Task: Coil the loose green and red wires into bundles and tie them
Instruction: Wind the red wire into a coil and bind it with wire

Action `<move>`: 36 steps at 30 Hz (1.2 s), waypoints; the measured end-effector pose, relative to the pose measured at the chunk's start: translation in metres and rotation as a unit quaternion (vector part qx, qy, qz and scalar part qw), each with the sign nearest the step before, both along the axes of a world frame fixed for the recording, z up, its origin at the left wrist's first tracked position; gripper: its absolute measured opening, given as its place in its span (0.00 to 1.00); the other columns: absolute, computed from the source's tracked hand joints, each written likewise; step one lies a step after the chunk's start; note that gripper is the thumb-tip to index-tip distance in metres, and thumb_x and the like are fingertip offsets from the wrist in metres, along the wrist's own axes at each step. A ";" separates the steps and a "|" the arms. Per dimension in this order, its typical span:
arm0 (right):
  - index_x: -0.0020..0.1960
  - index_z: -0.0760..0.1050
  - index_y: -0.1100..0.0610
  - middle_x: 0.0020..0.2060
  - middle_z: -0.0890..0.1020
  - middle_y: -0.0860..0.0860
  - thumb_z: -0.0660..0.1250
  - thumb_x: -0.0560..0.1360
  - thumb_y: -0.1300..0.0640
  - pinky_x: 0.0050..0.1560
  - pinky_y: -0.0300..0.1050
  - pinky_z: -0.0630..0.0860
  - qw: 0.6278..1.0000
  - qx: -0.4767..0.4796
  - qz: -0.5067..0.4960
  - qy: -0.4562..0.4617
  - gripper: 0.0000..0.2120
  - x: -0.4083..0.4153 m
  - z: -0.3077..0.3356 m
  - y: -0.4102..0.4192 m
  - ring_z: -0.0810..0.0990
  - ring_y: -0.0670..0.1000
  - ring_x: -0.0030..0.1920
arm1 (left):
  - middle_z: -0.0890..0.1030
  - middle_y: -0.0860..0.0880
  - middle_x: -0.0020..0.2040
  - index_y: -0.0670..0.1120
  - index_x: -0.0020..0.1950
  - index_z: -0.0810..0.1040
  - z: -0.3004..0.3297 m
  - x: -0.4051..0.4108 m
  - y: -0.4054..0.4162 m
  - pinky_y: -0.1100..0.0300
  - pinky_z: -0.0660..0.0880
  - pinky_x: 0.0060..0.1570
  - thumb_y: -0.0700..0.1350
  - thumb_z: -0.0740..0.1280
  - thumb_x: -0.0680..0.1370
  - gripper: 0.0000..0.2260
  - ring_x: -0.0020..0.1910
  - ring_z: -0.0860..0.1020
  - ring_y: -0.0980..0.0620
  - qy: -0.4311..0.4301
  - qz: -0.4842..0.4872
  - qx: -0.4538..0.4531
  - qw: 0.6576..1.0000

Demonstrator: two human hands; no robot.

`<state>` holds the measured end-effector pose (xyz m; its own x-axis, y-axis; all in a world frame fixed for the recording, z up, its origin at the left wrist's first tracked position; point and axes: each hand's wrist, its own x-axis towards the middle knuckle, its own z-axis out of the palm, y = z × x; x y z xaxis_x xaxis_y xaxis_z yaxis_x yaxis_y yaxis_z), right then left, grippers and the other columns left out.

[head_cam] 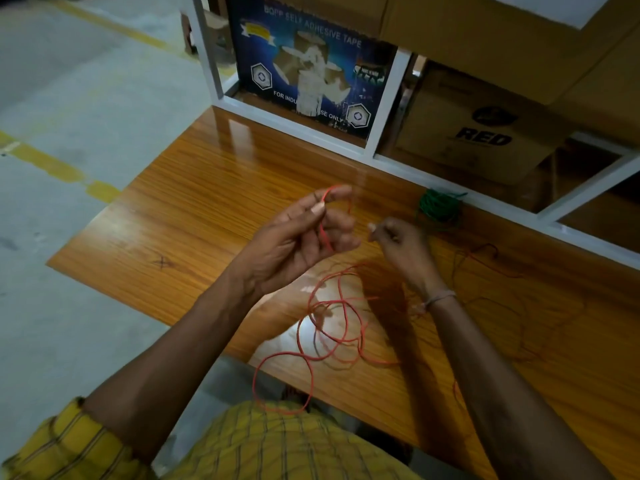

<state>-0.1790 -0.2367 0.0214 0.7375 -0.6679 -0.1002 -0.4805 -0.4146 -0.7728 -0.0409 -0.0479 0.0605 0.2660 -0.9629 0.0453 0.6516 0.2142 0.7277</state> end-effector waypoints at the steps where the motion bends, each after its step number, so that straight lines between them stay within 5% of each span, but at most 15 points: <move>1: 0.45 0.82 0.55 0.38 0.82 0.49 0.68 0.83 0.53 0.40 0.46 0.70 0.999 -0.006 0.034 0.003 0.10 0.001 -0.003 0.010 0.77 0.42 0.38 | 0.87 0.42 0.54 0.40 0.77 0.69 0.003 0.001 -0.006 0.40 0.74 0.72 0.38 0.51 0.89 0.17 0.57 0.86 0.43 0.012 0.006 -0.016 1.000; 5: 0.50 0.82 0.54 0.34 0.82 0.48 0.70 0.81 0.60 0.34 0.39 0.72 0.987 0.087 0.136 0.013 0.04 0.000 -0.002 0.051 0.76 0.40 0.29 | 0.82 0.37 0.68 0.43 0.78 0.65 0.005 0.007 -0.026 0.31 0.61 0.79 0.40 0.53 0.90 0.16 0.75 0.75 0.35 -0.026 0.038 -0.002 0.999; 7: 0.56 0.81 0.52 0.35 0.83 0.51 0.70 0.82 0.62 0.26 0.36 0.70 0.969 0.195 0.147 0.025 0.06 -0.003 0.005 0.062 0.74 0.42 0.24 | 0.84 0.40 0.67 0.44 0.79 0.63 0.001 0.011 -0.030 0.39 0.67 0.77 0.42 0.55 0.90 0.16 0.74 0.78 0.41 -0.167 0.078 0.059 0.981; 11: 0.58 0.77 0.65 0.32 0.83 0.54 0.69 0.83 0.61 0.19 0.33 0.61 0.931 0.336 0.140 0.046 0.08 -0.015 0.026 0.055 0.68 0.43 0.19 | 0.89 0.51 0.58 0.47 0.79 0.62 -0.015 0.018 -0.029 0.44 0.71 0.75 0.47 0.57 0.90 0.17 0.68 0.81 0.54 -0.465 0.083 0.154 0.868; 13: 0.55 0.78 0.65 0.30 0.81 0.54 0.70 0.82 0.58 0.18 0.34 0.58 0.925 0.350 0.142 0.046 0.09 -0.023 0.040 0.042 0.66 0.43 0.18 | 0.89 0.54 0.54 0.49 0.79 0.62 -0.018 0.018 -0.026 0.43 0.75 0.68 0.49 0.57 0.90 0.17 0.63 0.83 0.55 -0.534 0.050 0.182 0.824; 16: 0.48 0.79 0.60 0.29 0.78 0.55 0.70 0.81 0.56 0.21 0.38 0.60 0.916 0.369 0.155 0.001 0.07 -0.033 0.058 0.019 0.66 0.45 0.19 | 0.89 0.51 0.48 0.51 0.78 0.64 -0.018 0.019 -0.021 0.47 0.79 0.63 0.50 0.57 0.90 0.17 0.56 0.85 0.57 -0.551 -0.020 0.206 0.808; 20: 0.53 0.79 0.65 0.28 0.72 0.53 0.68 0.80 0.58 0.24 0.39 0.63 0.906 0.388 0.143 -0.092 0.09 -0.038 0.071 -0.005 0.63 0.44 0.22 | 0.81 0.44 0.36 0.51 0.76 0.69 -0.016 0.019 -0.013 0.48 0.79 0.52 0.50 0.55 0.90 0.15 0.42 0.84 0.46 -0.472 -0.095 0.199 0.853; 23: 0.54 0.79 0.65 0.28 0.70 0.51 0.66 0.82 0.59 0.26 0.41 0.60 0.883 0.420 0.126 -0.169 0.09 -0.033 0.068 -0.016 0.61 0.44 0.23 | 0.66 0.45 0.32 0.46 0.75 0.72 -0.013 0.014 -0.006 0.45 0.77 0.48 0.48 0.54 0.91 0.16 0.30 0.72 0.47 -0.378 -0.185 0.173 0.891; 26: 0.52 0.79 0.63 0.28 0.69 0.49 0.64 0.83 0.59 0.27 0.41 0.57 0.871 0.436 0.079 -0.213 0.08 -0.023 0.057 -0.023 0.61 0.43 0.23 | 0.59 0.45 0.31 0.40 0.77 0.70 -0.008 0.007 0.000 0.32 0.74 0.69 0.45 0.51 0.91 0.18 0.26 0.69 0.51 -0.219 -0.266 0.116 0.932; 28: 0.50 0.79 0.61 0.30 0.69 0.50 0.64 0.84 0.59 0.25 0.38 0.58 0.891 0.409 0.038 -0.192 0.08 -0.017 0.046 -0.021 0.61 0.43 0.23 | 0.59 0.47 0.31 0.40 0.79 0.67 -0.002 0.004 0.002 0.29 0.67 0.75 0.44 0.49 0.90 0.20 0.26 0.70 0.52 -0.112 -0.269 0.062 0.955; 31: 0.48 0.79 0.58 0.32 0.69 0.51 0.63 0.86 0.54 0.22 0.36 0.59 0.925 0.362 0.031 -0.114 0.11 -0.013 0.028 0.000 0.61 0.43 0.23 | 0.62 0.48 0.31 0.40 0.81 0.66 0.005 0.004 0.001 0.33 0.72 0.71 0.44 0.49 0.89 0.21 0.31 0.75 0.51 -0.016 -0.211 0.013 0.977; 36: 0.55 0.78 0.63 0.30 0.70 0.56 0.58 0.88 0.53 0.19 0.34 0.60 0.916 0.394 0.072 -0.020 0.15 -0.014 0.011 0.047 0.62 0.45 0.20 | 0.70 0.53 0.30 0.39 0.81 0.66 0.001 0.008 -0.012 0.33 0.71 0.73 0.44 0.50 0.91 0.20 0.48 0.87 0.44 -0.034 -0.040 0.041 0.998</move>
